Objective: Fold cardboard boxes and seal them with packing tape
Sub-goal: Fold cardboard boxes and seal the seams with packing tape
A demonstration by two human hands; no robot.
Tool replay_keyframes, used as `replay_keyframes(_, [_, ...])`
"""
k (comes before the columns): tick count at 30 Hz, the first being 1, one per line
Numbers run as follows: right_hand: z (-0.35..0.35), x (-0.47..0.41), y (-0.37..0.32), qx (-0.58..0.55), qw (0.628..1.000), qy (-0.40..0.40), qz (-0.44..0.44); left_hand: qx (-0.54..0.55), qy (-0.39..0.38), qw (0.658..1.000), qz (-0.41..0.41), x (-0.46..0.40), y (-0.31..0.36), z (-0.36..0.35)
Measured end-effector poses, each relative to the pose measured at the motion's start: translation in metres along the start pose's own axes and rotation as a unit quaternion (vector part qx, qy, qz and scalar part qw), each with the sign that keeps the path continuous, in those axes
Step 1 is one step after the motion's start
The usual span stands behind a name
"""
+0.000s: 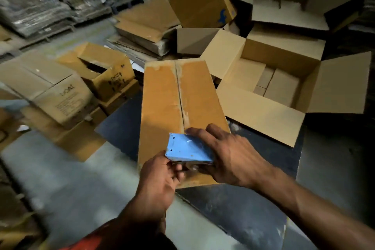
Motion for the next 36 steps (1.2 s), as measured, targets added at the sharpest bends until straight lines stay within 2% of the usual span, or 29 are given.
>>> replay_keyframes(2, [-0.003, -0.018, -0.009, 0.020, 0.997, -0.042, 0.058, -0.079, 0.093, 0.989, -0.081, -0.009, 0.007, 0.033])
replay_keyframes(4, [-0.006, -0.028, -0.017, 0.041, 0.989, -0.076, 0.118, -0.118, 0.118, 0.979, -0.116, -0.017, 0.008, 0.063])
replay_keyframes(7, [-0.013, -0.035, -0.022, 0.058, 0.981, -0.107, 0.152, -0.098, 0.150, 0.977, -0.114, -0.024, 0.001, 0.105])
replay_keyframes(11, [-0.012, -0.032, -0.015, 0.084, 0.973, -0.166, 0.134, -0.056, 0.207, 0.972, -0.097, -0.031, -0.001, 0.134])
replay_keyframes(18, [-0.005, -0.042, -0.021, 0.116, 0.971, -0.188, 0.095, -0.010, 0.194, 0.978, -0.077, -0.040, 0.001, 0.132])
replay_keyframes(23, [-0.014, -0.047, -0.033, 0.151, 0.967, -0.183, 0.088, -0.067, 0.194, 0.970, -0.129, -0.045, 0.012, 0.136])
replay_keyframes(29, [-0.019, -0.053, -0.041, 0.182, 0.961, -0.186, 0.088, -0.107, 0.233, 0.950, -0.179, -0.049, -0.005, 0.139])
replay_keyframes(36, [-0.026, -0.061, -0.059, 0.212, 0.955, -0.187, 0.089, -0.127, 0.235, 0.951, -0.157, -0.064, -0.020, 0.146])
Point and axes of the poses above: each hand's wrist, its own x-axis away from the middle knuckle, its own z-axis out of the back of the hand, y = z × x, the point moved 2 cm from there along -x, towards the middle knuckle, and after that the axes turned 4 degrees about -y, right-handed, at the moved point
